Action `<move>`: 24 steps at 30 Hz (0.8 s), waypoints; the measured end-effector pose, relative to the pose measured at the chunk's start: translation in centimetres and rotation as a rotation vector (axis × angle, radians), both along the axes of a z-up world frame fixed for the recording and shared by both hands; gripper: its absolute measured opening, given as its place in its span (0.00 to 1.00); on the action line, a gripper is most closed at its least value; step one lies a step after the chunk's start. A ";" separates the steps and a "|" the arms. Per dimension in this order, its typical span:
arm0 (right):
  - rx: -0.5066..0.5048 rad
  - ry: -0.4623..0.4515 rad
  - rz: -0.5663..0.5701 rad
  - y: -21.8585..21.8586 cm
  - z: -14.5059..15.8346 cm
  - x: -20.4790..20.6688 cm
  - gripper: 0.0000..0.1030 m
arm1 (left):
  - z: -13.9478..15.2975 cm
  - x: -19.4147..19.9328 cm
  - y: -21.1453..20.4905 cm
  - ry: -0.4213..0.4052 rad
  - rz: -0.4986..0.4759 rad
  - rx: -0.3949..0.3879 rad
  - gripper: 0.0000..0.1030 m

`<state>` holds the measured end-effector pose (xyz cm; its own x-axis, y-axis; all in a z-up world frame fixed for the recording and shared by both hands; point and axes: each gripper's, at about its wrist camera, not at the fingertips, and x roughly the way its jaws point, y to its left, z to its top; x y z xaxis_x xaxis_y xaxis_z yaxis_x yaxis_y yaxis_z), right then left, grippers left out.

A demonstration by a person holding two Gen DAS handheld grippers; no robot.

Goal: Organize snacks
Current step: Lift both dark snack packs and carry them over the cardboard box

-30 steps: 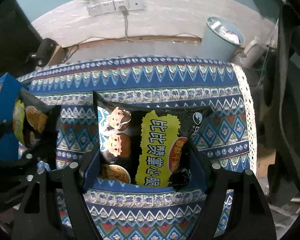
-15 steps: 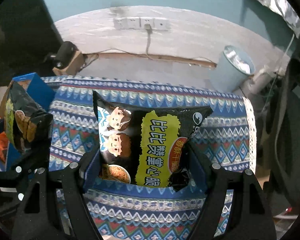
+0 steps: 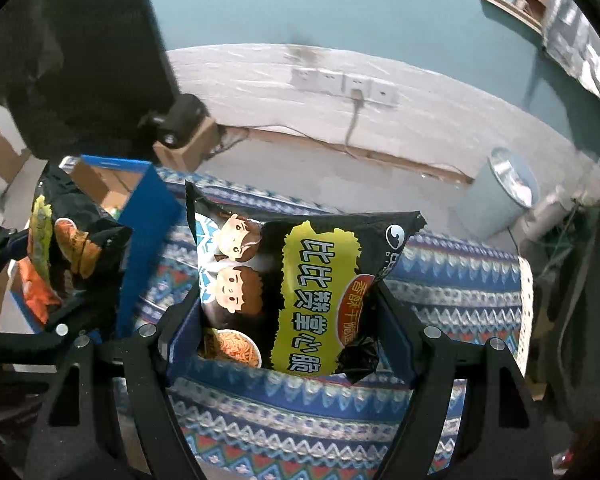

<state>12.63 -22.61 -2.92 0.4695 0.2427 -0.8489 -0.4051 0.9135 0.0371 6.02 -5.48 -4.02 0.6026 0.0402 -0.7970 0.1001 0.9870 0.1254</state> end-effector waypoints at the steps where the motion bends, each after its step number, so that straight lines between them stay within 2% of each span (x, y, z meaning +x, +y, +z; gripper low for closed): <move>1: 0.000 -0.002 0.009 0.5 0.1 0.0 0.75 | 0.0 -0.1 0.6 0.001 0.006 -0.004 0.71; 8: -0.017 -0.014 0.098 4.9 0.3 -0.2 0.75 | 0.6 -0.6 5.2 -0.035 0.079 0.016 0.71; 24: -0.039 -0.004 0.278 16.2 0.3 -0.2 0.75 | -1.0 -0.5 14.7 -0.014 0.244 0.023 0.71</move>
<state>12.46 -6.36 -2.63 0.3931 0.3297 -0.8583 -0.6408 0.7677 0.0015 5.54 9.23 -5.01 0.5838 0.2038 -0.7859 -0.1430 0.9787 0.1475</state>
